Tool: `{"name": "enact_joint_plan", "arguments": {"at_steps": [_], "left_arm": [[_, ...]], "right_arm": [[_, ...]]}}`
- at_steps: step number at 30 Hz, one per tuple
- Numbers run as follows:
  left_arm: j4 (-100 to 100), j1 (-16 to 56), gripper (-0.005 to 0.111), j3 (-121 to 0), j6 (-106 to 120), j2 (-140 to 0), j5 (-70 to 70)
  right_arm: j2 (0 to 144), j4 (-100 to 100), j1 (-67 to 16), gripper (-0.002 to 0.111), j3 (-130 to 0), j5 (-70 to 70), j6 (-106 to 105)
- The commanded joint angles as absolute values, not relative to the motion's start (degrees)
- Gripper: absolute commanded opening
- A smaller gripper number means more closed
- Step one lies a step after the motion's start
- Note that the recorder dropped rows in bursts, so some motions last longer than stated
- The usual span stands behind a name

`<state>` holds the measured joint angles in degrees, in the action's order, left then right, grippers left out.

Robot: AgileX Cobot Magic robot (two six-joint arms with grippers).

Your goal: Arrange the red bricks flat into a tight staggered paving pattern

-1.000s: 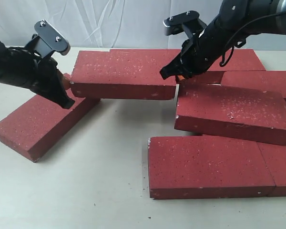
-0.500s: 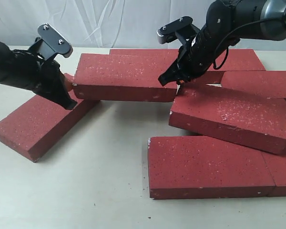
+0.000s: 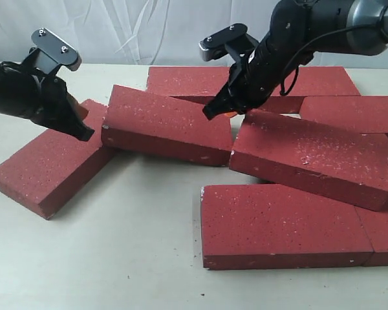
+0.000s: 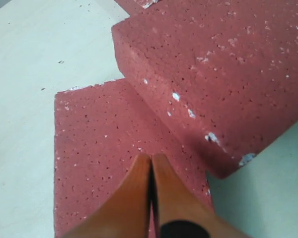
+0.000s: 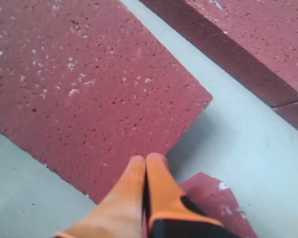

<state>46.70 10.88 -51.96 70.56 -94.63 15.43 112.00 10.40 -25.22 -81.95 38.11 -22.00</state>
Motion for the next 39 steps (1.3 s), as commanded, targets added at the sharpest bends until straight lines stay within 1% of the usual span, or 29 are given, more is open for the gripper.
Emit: {"name": "enact_joint_plan", "arguments": {"at_steps": [1, 4, 9, 13, 17, 23, 30, 37, 39], "left_arm": [[47.87, 10.89, 0.000, -52.20, 70.50, -94.62, 14.30], [48.25, 10.89, 0.000, -52.20, 70.50, -94.62, 12.53], [55.65, 10.89, 0.000, -52.20, 70.50, -96.78, 5.84], [57.22, 11.00, 0.000, -54.85, 70.50, -99.87, 8.08], [60.61, 11.36, 0.000, -57.31, 70.50, -102.75, 10.71], [61.05, 12.16, 0.000, -59.09, 70.60, -105.50, 11.82], [61.26, 13.89, 0.000, -59.08, 70.60, -105.73, 11.96], [61.58, 14.25, 0.000, -59.08, 70.60, -105.73, 11.92], [61.58, 14.25, 0.000, -59.08, 70.60, -105.73, 11.92]], "right_arm": [[106.51, 8.02, -24.63, -0.001, -82.63, 40.93, -22.04], [101.29, 8.02, -24.63, -0.001, -80.41, 42.58, -21.14], [90.60, 11.20, -24.63, -0.001, -67.63, 33.73, -21.38], [85.19, 12.12, -24.63, -0.001, -57.88, 28.60, -25.59], [84.28, 10.14, -24.63, -0.001, -52.96, 23.46, -26.17], [84.54, 10.62, -24.63, -0.001, -52.66, 18.77, -27.86], [86.47, 11.32, -24.86, -0.001, -52.66, 20.69, -30.62], [93.79, 26.10, -29.95, -0.001, -57.04, 20.68, -46.29], [96.40, 26.85, -30.87, -0.001, -58.53, 20.37, -46.63]]}}
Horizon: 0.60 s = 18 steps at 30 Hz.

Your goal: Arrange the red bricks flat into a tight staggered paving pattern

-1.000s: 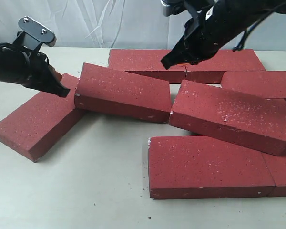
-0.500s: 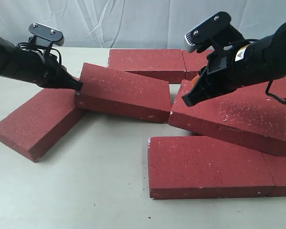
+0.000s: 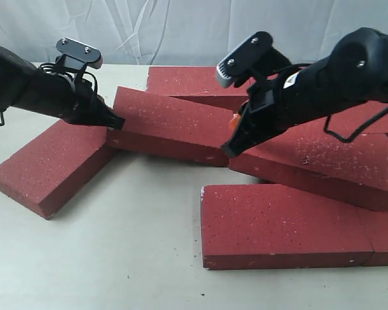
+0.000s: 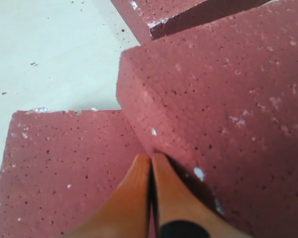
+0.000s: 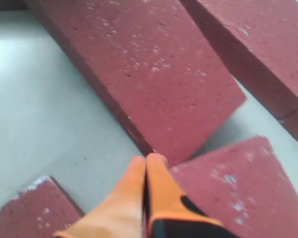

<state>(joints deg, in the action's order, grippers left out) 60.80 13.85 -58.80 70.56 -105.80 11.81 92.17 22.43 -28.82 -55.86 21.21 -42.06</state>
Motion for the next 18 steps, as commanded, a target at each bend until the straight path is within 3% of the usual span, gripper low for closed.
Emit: {"name": "enact_joint_plan", "arguments": {"at_steps": [1, 11, 18], "left_arm": [[61.58, 14.25, 0.000, -59.08, 70.60, -105.73, 11.92], [61.47, 14.23, 0.000, -59.08, 70.71, -105.73, 11.77], [61.47, 14.23, 0.000, -59.08, 70.71, -105.73, 11.77]], "right_arm": [[98.20, 26.85, -31.37, -0.001, -59.36, 20.37, -46.63], [101.87, 22.29, -31.47, -0.001, -62.27, 30.43, -46.16], [101.87, 5.11, -31.37, -0.001, -62.39, 30.29, -29.47]]}}
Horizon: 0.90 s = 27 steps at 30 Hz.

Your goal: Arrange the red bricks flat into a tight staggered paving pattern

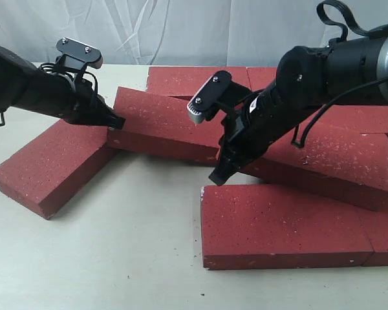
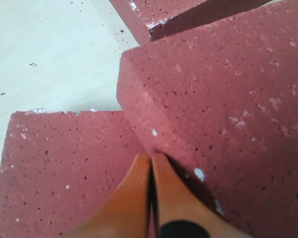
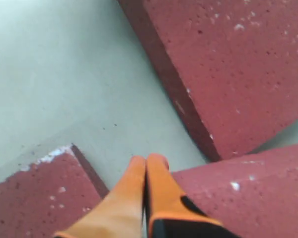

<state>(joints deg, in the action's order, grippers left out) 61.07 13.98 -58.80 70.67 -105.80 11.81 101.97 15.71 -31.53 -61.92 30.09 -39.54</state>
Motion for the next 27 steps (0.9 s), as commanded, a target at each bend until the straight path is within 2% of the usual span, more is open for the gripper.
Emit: {"name": "enact_joint_plan", "arguments": {"at_steps": [1, 14, 21, 27], "left_arm": [[61.47, 14.23, 0.000, -59.08, 70.71, -105.73, 11.77], [61.47, 14.23, 0.000, -59.08, 70.82, -105.73, 11.78], [61.47, 14.23, 0.000, -59.08, 70.82, -105.73, 11.88], [61.47, 14.23, 0.000, -59.08, 70.82, -105.73, 12.88]], "right_arm": [[101.87, 1.38, -31.37, -0.001, -62.39, 30.29, -25.91], [101.76, -37.43, -31.37, -0.001, -62.39, 37.87, 13.30], [101.76, -42.22, -31.02, -0.001, -62.39, 41.30, 17.63], [101.76, -42.09, -23.93, -0.001, -62.39, 42.08, 20.58]]}}
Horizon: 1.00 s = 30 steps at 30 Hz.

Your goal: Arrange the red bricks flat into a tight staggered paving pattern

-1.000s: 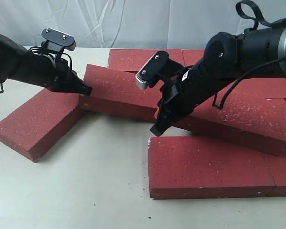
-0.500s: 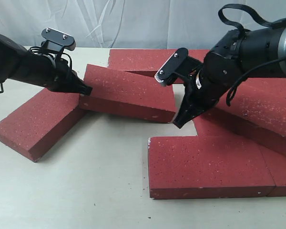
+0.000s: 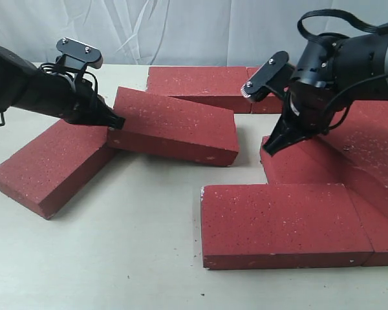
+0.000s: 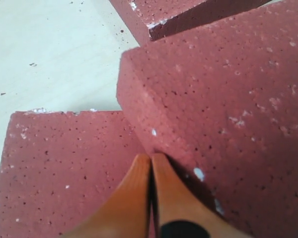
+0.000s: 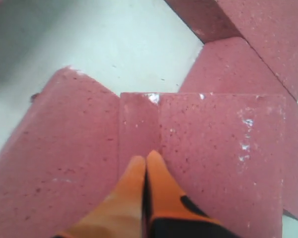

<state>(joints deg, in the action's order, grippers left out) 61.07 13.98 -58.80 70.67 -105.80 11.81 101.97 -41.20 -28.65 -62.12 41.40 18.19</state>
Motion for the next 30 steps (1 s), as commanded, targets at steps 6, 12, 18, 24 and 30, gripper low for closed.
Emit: {"name": "enact_joint_plan", "arguments": {"at_steps": [6, 12, 18, 24, 30], "left_arm": [[61.47, 14.36, 0.000, -59.08, 70.82, -105.73, 12.98], [61.47, 14.49, 0.000, -59.08, 70.82, -105.73, 13.69], [62.18, 14.49, 0.000, -59.25, 70.82, -105.73, 15.85], [62.10, 14.49, 0.000, -59.25, 70.82, -105.73, 18.40], [62.08, 14.49, 0.000, -59.47, 70.92, -105.73, 18.22]], "right_arm": [[100.59, -37.84, -23.37, -0.001, -62.39, 34.90, 20.17], [97.31, -33.47, -27.63, -0.001, -62.39, 32.27, 17.58], [97.29, -20.34, -31.73, -0.001, -62.29, 30.06, 2.00], [99.11, 0.00, -34.61, -0.001, -62.29, 28.66, -26.68], [99.89, 6.09, -34.83, -0.001, -62.29, 28.76, -33.24]]}}
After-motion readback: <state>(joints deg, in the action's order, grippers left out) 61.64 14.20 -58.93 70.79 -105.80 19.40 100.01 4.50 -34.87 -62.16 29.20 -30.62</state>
